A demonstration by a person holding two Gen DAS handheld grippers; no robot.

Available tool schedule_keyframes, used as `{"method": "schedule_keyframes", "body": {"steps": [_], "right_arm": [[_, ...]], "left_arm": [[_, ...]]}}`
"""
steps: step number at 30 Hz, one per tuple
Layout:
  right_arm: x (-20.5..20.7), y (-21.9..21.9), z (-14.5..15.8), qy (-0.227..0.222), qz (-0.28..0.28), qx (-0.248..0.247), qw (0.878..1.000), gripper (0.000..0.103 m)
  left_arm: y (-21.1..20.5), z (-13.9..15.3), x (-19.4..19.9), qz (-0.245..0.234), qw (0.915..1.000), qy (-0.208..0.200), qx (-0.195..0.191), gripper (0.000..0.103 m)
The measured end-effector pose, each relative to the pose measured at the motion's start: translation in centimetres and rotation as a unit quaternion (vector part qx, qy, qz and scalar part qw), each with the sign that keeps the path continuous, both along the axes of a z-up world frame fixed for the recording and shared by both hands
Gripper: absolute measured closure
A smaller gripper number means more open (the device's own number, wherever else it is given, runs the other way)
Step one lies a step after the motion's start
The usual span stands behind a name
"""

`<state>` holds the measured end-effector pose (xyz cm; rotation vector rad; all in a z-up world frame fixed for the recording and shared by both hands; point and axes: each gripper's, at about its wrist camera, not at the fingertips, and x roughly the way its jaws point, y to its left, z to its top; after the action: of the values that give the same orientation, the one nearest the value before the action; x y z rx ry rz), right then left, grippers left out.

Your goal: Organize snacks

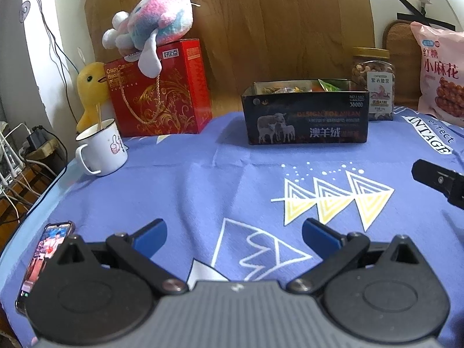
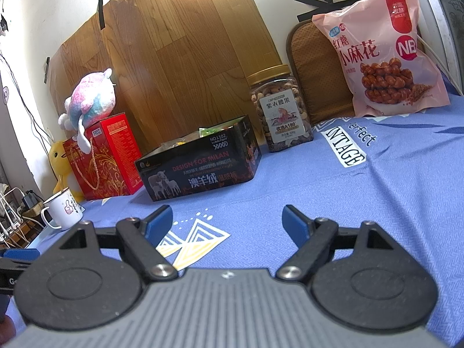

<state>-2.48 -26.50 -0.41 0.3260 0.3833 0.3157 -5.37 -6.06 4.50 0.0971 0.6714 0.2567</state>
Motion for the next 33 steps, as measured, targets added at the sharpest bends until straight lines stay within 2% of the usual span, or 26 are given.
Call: {"method": "schedule_keyframes", "body": {"steps": [33], "right_arm": [[-0.04,0.01,-0.04,0.0,-0.001,0.001,1.0,0.018]], "left_arm": [[-0.24,-0.61,0.04,-0.006,0.9999,0.013,-0.004,0.0]]}}
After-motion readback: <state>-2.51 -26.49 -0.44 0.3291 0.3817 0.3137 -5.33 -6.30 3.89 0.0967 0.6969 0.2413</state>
